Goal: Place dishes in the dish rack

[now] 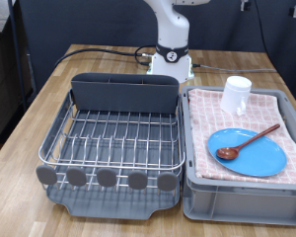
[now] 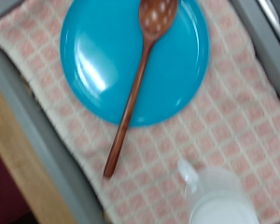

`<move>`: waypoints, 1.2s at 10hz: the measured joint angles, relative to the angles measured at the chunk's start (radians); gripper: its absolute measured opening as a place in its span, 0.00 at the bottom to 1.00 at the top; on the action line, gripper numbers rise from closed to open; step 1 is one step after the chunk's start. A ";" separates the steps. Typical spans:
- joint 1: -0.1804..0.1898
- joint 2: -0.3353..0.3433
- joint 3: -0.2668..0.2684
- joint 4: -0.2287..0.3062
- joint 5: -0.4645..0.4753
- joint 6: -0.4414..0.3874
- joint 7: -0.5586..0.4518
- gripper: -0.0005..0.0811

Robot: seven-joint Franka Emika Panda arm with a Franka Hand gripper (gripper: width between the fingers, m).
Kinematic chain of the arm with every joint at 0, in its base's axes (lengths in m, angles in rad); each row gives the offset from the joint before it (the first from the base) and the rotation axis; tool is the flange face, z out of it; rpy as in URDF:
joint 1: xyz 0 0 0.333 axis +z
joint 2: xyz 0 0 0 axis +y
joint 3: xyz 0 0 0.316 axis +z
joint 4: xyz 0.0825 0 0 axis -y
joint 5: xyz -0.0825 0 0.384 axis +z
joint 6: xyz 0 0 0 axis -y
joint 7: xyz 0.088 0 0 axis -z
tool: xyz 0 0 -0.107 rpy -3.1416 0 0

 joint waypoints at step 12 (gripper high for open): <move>0.005 0.258 0.163 -0.025 -0.425 0.234 0.472 0.99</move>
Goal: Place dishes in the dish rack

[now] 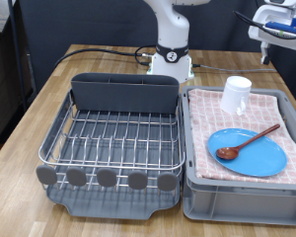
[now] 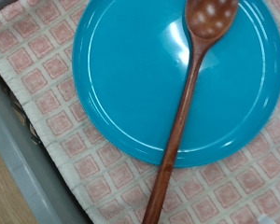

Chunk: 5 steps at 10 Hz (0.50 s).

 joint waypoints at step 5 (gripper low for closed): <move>-0.004 0.103 -0.045 -0.029 -0.114 0.150 0.052 0.99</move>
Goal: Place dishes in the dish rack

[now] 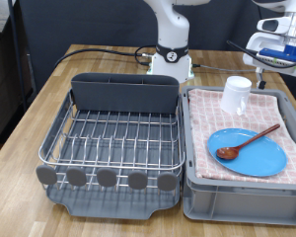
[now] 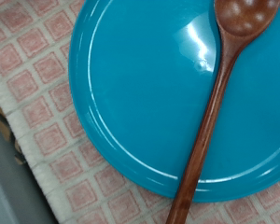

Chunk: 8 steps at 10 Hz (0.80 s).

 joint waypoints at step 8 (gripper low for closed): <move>0.008 0.073 -0.054 -0.020 -0.148 0.097 0.146 0.99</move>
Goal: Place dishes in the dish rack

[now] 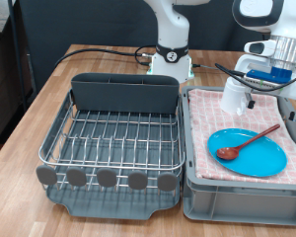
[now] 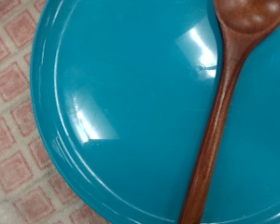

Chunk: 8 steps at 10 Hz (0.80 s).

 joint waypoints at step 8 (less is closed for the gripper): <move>0.049 0.130 -0.037 0.058 -0.206 -0.002 0.272 0.99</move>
